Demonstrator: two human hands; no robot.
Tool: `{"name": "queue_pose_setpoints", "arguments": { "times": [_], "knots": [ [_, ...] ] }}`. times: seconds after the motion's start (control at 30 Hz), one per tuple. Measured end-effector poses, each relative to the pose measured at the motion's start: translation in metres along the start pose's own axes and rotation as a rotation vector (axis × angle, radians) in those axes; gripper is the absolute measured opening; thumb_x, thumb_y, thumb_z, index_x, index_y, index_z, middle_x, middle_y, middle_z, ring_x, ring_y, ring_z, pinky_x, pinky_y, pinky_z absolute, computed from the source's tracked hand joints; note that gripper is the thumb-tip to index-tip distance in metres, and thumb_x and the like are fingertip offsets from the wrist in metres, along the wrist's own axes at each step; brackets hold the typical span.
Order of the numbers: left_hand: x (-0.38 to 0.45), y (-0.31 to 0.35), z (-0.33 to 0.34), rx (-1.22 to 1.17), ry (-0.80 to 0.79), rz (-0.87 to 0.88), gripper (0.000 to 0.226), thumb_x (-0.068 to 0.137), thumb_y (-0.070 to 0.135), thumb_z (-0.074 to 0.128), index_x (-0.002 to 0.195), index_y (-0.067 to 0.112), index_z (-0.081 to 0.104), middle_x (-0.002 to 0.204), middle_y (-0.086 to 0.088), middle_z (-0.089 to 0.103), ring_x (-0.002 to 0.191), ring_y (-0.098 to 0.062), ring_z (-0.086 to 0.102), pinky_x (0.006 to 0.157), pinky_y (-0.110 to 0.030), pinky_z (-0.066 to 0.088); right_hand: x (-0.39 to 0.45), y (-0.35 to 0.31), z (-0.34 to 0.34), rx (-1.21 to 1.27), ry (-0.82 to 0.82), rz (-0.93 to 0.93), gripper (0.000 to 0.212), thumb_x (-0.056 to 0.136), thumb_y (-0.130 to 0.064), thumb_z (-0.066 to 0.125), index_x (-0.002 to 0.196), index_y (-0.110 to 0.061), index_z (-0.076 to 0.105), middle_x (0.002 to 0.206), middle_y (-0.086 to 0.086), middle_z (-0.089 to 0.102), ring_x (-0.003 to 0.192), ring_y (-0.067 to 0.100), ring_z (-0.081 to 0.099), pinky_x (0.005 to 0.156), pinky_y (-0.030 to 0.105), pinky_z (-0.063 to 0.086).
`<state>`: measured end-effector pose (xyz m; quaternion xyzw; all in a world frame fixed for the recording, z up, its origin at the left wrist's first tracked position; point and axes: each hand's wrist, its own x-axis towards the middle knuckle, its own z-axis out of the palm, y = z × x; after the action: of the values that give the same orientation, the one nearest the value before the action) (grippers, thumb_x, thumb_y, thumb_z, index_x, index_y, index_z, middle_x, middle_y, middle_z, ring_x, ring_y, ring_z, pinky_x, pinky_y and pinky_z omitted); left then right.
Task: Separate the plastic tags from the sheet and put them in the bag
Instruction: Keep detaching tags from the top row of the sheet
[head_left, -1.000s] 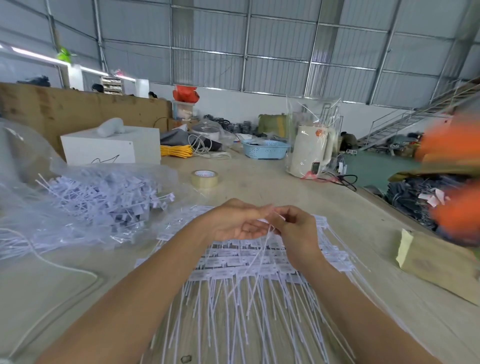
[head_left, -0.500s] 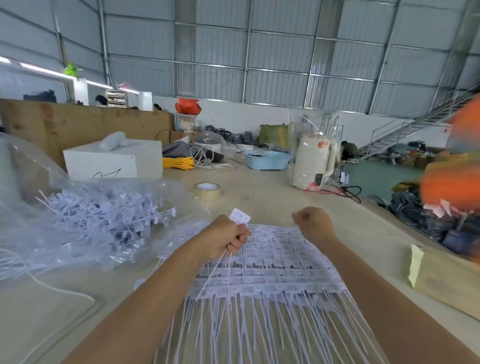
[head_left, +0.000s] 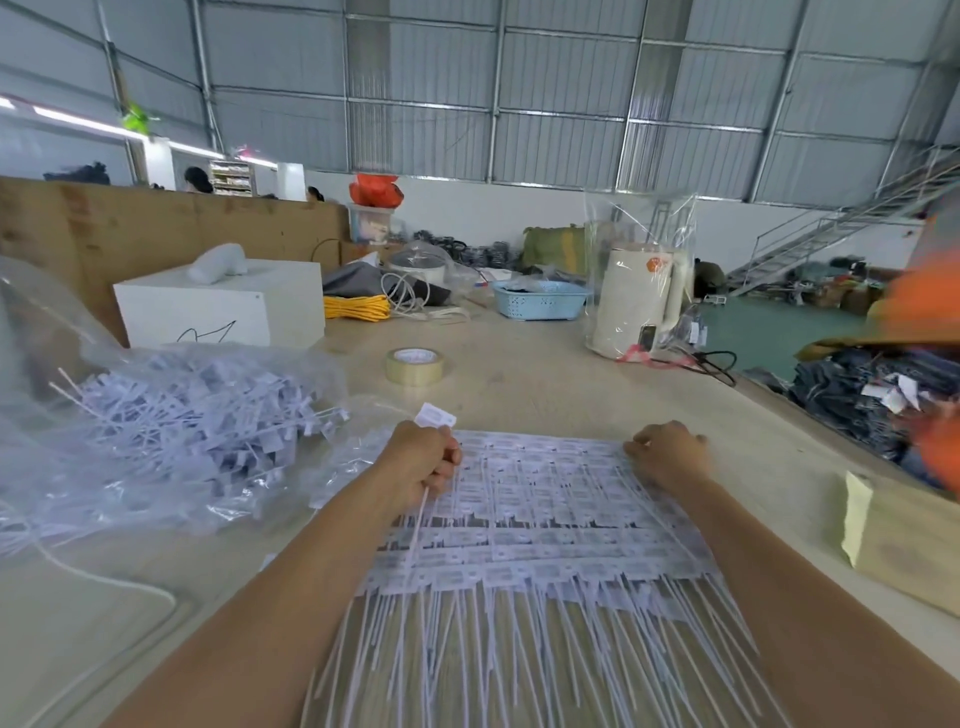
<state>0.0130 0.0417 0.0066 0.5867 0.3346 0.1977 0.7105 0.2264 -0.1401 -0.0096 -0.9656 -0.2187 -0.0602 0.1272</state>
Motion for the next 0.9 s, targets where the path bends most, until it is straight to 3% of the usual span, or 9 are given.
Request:
{"name": "queue_pose_setpoints", "arguments": {
  "times": [0.1,0.2,0.3,0.43,0.53,0.63,0.73,0.83,0.9],
  "knots": [
    [0.002,0.0,-0.002,-0.037,0.014,0.011,0.025,0.101,0.011,0.037,0.077,0.006,0.044,0.061,-0.008,0.045,0.025,-0.004,0.027,0.029,-0.01,0.016,-0.003,0.009,-0.002,0.181,0.004,-0.128,0.02,0.094,-0.022,0.048,0.087,-0.021,0.067,0.098,0.006,0.056,0.098,0.029,0.052,0.087,0.03,0.037],
    [0.003,-0.001,-0.002,-0.019,0.038,0.041,0.025,0.099,0.008,0.038,0.075,0.006,0.044,0.06,-0.009,0.045,0.024,-0.004,0.027,0.029,-0.009,0.016,-0.009,0.016,-0.009,0.24,-0.032,-0.234,0.022,0.093,-0.015,0.054,0.107,-0.009,0.069,0.112,0.007,0.063,0.109,0.024,0.056,0.09,0.025,0.038],
    [0.001,-0.002,-0.001,0.004,0.042,0.063,0.023,0.099,0.007,0.039,0.076,0.006,0.044,0.06,-0.01,0.045,0.025,-0.005,0.027,0.03,-0.009,0.017,-0.011,0.02,-0.012,0.172,-0.016,-0.252,0.021,0.091,-0.017,0.058,0.106,-0.006,0.068,0.115,0.013,0.062,0.108,0.026,0.056,0.089,0.025,0.039],
    [-0.002,-0.002,-0.002,0.011,0.037,0.089,0.016,0.1,0.008,0.039,0.085,0.006,0.044,0.059,-0.009,0.046,0.027,-0.006,0.028,0.032,-0.01,0.017,-0.01,0.017,-0.012,-0.016,-0.048,-0.183,0.028,0.094,-0.031,0.054,0.112,-0.011,0.064,0.125,0.012,0.048,0.118,0.029,0.042,0.102,0.036,0.036],
    [-0.002,0.001,-0.004,0.028,0.06,0.115,0.018,0.1,0.011,0.039,0.085,0.006,0.046,0.059,-0.009,0.048,0.032,-0.008,0.029,0.034,-0.01,0.018,-0.012,0.017,-0.015,-0.074,-0.051,-0.178,0.025,0.096,-0.031,0.046,0.107,-0.013,0.06,0.119,0.008,0.048,0.12,0.028,0.038,0.096,0.043,0.039],
    [0.002,0.002,-0.005,0.063,0.094,0.133,0.019,0.1,0.012,0.04,0.084,0.006,0.047,0.06,-0.009,0.05,0.034,-0.01,0.03,0.033,-0.01,0.019,-0.015,0.024,-0.021,0.078,-0.146,-0.196,0.016,0.093,-0.035,0.054,0.096,-0.02,0.052,0.103,0.003,0.055,0.111,0.026,0.048,0.095,0.041,0.041],
    [0.007,-0.004,-0.008,0.107,0.12,0.115,0.008,0.098,0.008,0.042,0.091,0.005,0.044,0.061,-0.011,0.05,0.027,-0.008,0.031,0.033,-0.01,0.02,-0.016,0.031,-0.024,0.044,-0.216,-0.205,0.031,0.085,-0.041,0.064,0.107,-0.021,0.055,0.108,0.0,0.058,0.11,0.024,0.048,0.099,0.039,0.041],
    [0.009,-0.011,-0.011,0.143,0.128,0.096,0.007,0.098,0.008,0.043,0.096,0.003,0.047,0.061,-0.011,0.05,0.025,-0.008,0.032,0.034,-0.01,0.021,-0.017,0.03,-0.023,-0.01,-0.167,-0.179,0.03,0.086,-0.037,0.064,0.109,-0.019,0.059,0.114,0.002,0.059,0.113,0.025,0.044,0.098,0.039,0.04],
    [0.008,-0.011,-0.01,0.132,0.142,0.116,0.009,0.099,0.01,0.043,0.097,0.003,0.048,0.06,-0.011,0.052,0.024,-0.007,0.033,0.032,-0.009,0.022,-0.02,0.022,-0.031,0.007,-0.033,-0.201,0.024,0.086,-0.032,0.064,0.106,-0.018,0.06,0.11,0.005,0.06,0.106,0.024,0.046,0.09,0.036,0.042]
  ]
}}
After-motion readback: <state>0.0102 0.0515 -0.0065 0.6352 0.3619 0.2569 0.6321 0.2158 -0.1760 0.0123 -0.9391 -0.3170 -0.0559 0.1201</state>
